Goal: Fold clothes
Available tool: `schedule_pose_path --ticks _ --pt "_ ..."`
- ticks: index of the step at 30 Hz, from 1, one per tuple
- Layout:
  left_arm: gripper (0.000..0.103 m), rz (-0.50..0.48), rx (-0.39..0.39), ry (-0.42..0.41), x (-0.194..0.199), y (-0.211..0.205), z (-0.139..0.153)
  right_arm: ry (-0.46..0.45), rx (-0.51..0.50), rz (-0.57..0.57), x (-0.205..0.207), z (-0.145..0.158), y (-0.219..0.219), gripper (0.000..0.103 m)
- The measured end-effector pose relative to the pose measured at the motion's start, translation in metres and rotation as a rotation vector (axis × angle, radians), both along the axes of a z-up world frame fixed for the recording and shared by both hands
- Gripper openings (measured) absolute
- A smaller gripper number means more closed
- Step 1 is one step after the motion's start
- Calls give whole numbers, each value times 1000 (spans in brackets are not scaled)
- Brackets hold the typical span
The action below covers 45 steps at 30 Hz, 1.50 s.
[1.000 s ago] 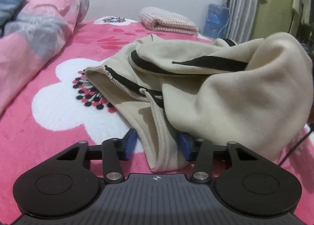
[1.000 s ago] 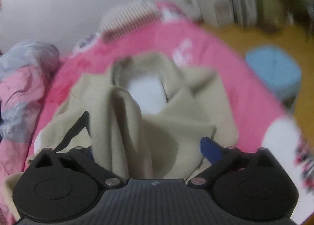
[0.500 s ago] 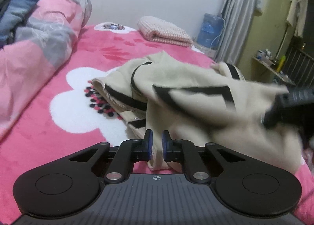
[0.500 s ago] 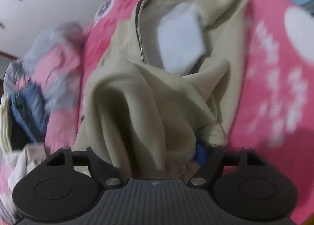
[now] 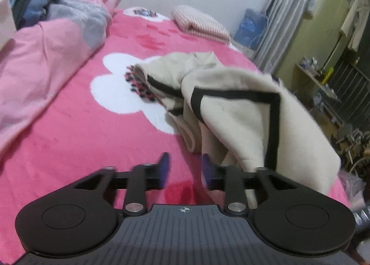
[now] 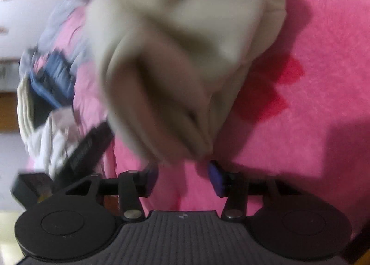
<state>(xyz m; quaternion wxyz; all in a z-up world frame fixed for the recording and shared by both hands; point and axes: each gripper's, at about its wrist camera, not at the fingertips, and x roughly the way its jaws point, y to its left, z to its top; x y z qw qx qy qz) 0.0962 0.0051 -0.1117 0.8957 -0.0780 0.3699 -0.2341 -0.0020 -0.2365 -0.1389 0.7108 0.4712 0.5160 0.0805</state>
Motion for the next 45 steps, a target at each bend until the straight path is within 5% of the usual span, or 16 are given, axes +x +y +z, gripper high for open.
schedule_pose_path --ticks 3,7,12,15,20,23,27,29,36,45 --pt "70 12 -15 -22 -2 0 9 -104 -178 85 -18 39 7 65" --pt "77 17 -5 -9 -4 -9 11 -320 -419 127 -37 103 -12 68" --pt "90 -29 52 92 4 -2 13 -512 -595 48 11 146 -71 94" --pt "98 -94 112 160 9 5 22 -506 -533 17 70 139 -112 97" --pt "101 -100 27 179 1 6 27 -497 -482 32 178 111 -141 99" --pt "102 -100 -57 202 -3 0 13 -427 -544 69 231 83 -142 100" --pt "102 -107 -56 221 -3 -13 -10 -283 -507 100 269 40 -148 100" --pt "101 -104 -71 247 0 -14 -20 -194 -468 111 275 19 -149 101" --pt "101 -70 -168 253 11 -1 -37 -217 -400 232 225 5 -133 103" --pt "99 45 -268 281 14 39 -41 -81 -163 214 141 6 -95 103"
